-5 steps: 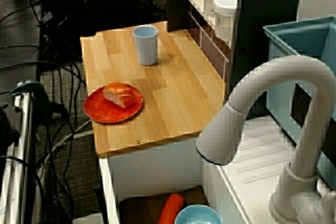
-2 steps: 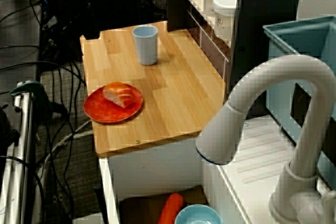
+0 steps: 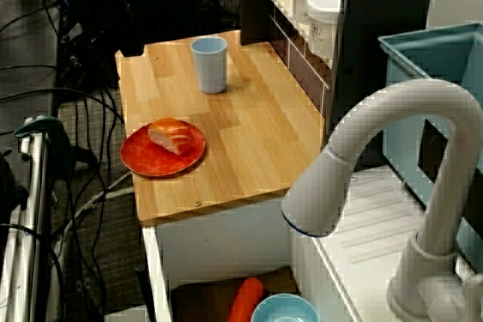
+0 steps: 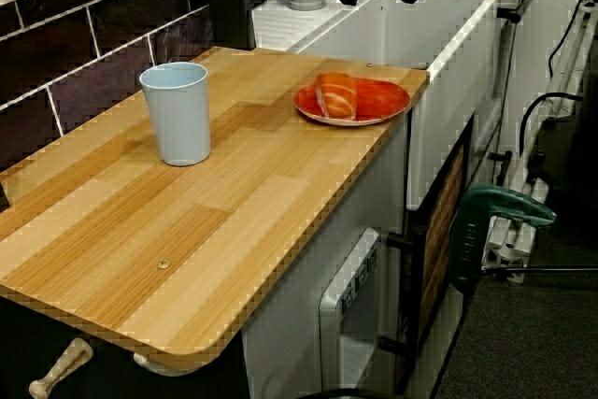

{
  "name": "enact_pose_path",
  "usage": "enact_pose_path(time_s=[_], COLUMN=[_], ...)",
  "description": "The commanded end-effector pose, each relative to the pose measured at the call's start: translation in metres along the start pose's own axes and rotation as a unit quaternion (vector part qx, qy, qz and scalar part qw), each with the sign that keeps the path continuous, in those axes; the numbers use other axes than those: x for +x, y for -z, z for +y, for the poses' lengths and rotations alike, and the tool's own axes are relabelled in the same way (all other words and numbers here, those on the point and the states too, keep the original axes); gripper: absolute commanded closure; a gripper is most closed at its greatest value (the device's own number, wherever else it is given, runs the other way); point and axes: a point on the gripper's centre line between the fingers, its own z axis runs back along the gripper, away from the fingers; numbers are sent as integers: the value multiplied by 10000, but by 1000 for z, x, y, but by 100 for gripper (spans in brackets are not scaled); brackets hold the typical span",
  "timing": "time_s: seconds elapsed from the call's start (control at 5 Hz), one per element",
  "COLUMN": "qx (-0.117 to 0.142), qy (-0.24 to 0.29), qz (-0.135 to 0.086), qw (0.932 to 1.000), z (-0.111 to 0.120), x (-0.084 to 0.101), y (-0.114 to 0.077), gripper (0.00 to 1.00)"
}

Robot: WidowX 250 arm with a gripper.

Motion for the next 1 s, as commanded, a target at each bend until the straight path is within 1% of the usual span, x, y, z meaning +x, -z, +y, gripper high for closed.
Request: enact_pose_path(time_s=[0.0, 0.2, 0.4, 0.6, 0.8], qx=[339, 320, 341, 212, 198], qy=[54, 266, 580, 523, 440], qz=[-105, -310, -497, -403, -378], qw=[9994, 9987, 9965, 9976, 9981], z=[2, -4, -3, 10, 18], x=[13, 16, 22, 31, 36], y=[31, 41, 53, 64, 65], gripper=[0, 0, 0, 0, 0])
